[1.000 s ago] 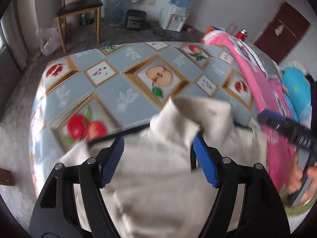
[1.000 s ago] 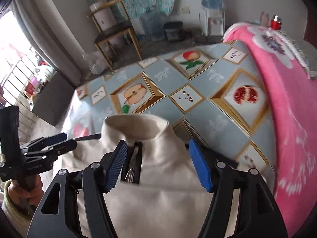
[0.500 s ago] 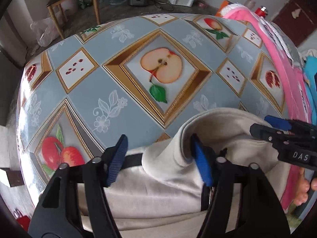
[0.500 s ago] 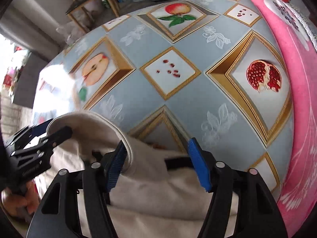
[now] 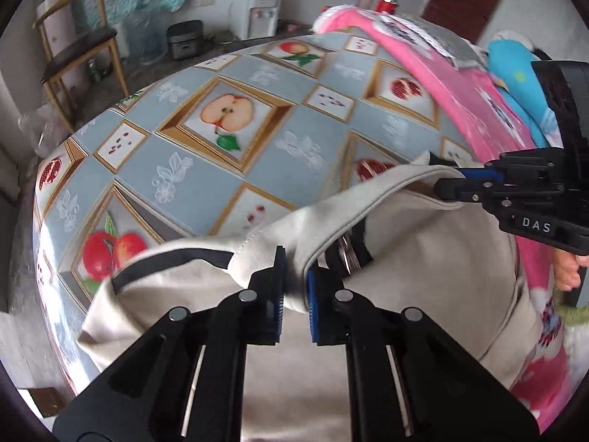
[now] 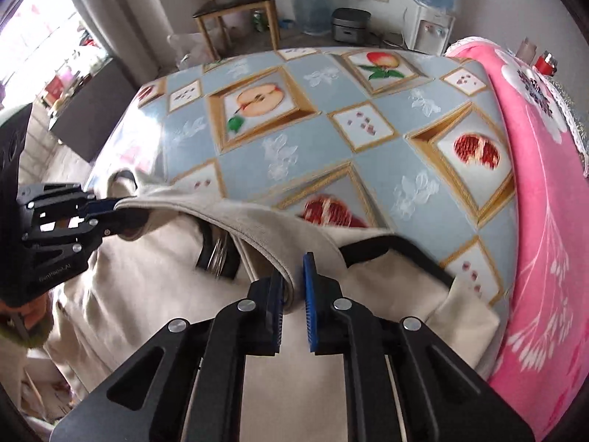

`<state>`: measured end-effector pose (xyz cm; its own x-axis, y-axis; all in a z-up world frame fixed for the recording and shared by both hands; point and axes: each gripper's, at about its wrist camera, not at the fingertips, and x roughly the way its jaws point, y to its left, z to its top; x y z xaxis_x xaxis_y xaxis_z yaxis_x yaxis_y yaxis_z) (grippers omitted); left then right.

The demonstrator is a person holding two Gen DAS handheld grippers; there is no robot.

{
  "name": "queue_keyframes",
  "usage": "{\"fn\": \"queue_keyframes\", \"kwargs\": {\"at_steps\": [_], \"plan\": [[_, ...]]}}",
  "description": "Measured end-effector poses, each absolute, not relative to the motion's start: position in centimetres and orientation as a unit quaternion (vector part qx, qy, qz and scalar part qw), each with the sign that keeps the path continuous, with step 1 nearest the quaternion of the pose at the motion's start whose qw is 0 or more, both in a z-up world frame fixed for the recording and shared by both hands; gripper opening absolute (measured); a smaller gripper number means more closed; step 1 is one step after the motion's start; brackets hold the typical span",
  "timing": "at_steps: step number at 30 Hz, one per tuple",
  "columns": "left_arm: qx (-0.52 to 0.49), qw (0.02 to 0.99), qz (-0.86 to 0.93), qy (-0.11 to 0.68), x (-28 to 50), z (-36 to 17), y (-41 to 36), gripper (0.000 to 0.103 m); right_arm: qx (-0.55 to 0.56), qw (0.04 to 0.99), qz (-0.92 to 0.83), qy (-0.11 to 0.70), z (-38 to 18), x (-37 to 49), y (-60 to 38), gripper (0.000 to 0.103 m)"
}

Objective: Fold large clothes
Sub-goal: 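Lift the collar with the left tool while the right tool holds the jacket edge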

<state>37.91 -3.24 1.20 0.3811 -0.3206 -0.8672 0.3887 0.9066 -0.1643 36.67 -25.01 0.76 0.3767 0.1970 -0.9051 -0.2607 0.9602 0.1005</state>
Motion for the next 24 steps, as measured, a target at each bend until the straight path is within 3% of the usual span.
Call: {"fn": "queue_keyframes", "kwargs": {"at_steps": [7,10,12,14,16,19,22,24], "plan": [[0.059,0.819,-0.23,0.522,35.0,-1.9,-3.9,0.01,-0.057,0.827,0.131,0.544,-3.4,33.0,-24.6,0.01],[0.066,0.819,-0.231,0.521,34.6,-2.6,-3.9,0.01,-0.068,0.832,0.137,0.534,-2.8,31.9,-24.5,0.011],[0.067,0.819,-0.234,0.519,34.5,-2.5,-3.8,0.01,-0.052,0.841,0.153,0.517,-0.3,31.0,-25.0,0.019],[0.08,0.82,-0.237,0.515,34.2,-2.3,-3.9,0.01,-0.04,0.853,0.176,0.489,2.4,30.0,-25.2,0.037],[0.102,0.819,-0.239,0.511,33.9,-2.3,-4.3,0.01,-0.021,0.863,0.209,0.46,5.0,29.5,-25.2,0.041],[0.123,0.819,-0.237,0.508,33.6,-2.2,-4.7,0.01,0.026,0.866,0.248,0.434,7.0,30.4,-24.6,0.041],[0.11,0.819,-0.237,0.511,33.5,-1.8,-4.4,0.012,0.04,0.859,0.245,0.448,5.6,33.4,-22.4,0.041],[0.09,0.817,-0.244,0.515,33.3,-1.3,-3.8,0.019,0.061,0.842,0.244,0.477,2.7,36.1,-21.1,0.033]]}}
